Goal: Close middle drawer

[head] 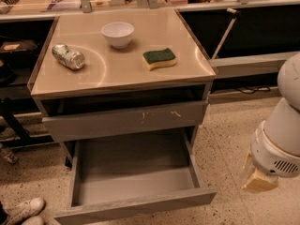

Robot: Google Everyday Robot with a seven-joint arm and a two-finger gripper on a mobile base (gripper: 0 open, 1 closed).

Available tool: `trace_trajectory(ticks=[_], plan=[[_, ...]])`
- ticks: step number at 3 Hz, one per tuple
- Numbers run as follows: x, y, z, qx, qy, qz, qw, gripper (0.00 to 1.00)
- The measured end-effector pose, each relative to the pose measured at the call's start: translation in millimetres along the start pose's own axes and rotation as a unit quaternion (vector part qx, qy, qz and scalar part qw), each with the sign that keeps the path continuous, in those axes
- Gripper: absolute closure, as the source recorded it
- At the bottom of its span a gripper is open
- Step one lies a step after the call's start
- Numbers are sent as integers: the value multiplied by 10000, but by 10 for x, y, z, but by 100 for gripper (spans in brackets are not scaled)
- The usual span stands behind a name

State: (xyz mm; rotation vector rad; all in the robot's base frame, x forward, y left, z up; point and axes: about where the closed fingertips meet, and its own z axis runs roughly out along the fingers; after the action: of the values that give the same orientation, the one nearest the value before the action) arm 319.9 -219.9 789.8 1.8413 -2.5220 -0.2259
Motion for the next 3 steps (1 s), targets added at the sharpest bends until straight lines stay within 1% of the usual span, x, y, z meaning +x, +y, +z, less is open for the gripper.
trace_trajectory(ticks=[1, 2, 3], plan=[[-4, 19, 52, -58, -50, -19, 10000, 100], [-95, 52, 580, -363, -87, 176, 9991, 100], [-189, -12, 1242, -643, -137, 435, 9969, 100]])
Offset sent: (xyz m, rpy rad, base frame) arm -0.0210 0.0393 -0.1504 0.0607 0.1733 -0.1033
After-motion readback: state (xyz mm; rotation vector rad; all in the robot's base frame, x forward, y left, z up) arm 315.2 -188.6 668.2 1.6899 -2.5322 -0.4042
